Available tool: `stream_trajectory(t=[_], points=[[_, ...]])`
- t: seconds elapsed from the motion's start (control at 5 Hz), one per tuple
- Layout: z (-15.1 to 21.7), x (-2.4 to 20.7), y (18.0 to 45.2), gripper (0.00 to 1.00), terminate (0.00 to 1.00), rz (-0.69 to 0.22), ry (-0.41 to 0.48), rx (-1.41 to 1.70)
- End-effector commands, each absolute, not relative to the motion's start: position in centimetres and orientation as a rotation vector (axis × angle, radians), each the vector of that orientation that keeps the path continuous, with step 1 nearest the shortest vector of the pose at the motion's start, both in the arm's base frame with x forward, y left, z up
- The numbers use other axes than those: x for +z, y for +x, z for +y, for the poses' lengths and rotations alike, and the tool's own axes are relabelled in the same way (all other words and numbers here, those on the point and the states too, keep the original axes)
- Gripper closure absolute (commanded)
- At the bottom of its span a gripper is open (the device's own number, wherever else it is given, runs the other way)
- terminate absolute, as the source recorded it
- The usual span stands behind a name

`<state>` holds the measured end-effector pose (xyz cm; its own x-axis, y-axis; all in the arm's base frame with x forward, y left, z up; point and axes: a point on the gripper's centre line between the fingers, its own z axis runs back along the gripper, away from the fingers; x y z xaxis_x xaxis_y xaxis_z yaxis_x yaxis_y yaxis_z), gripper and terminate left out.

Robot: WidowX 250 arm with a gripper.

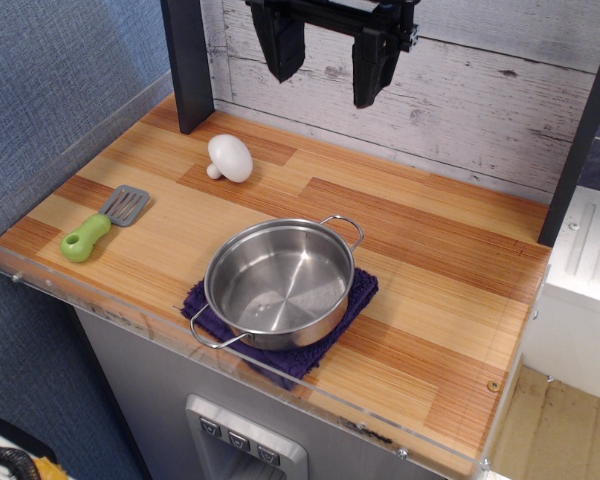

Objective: Hold the steel pan from center of the table and place it on above the black cloth, which is in the center of the table.

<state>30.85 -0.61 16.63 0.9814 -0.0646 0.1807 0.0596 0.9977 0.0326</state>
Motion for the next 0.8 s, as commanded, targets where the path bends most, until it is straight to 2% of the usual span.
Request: stream_trajectory(t=[0.0,0.4,0.6], points=[[-0.62,18.14,30.75,0.00,0.00,-0.223,0.029,-0.068],[-0.62,18.14,30.75,0.00,0.00,-0.223,0.029,-0.068],[-0.62,18.14,30.75,0.00,1.00,-0.223,0.029,-0.068]])
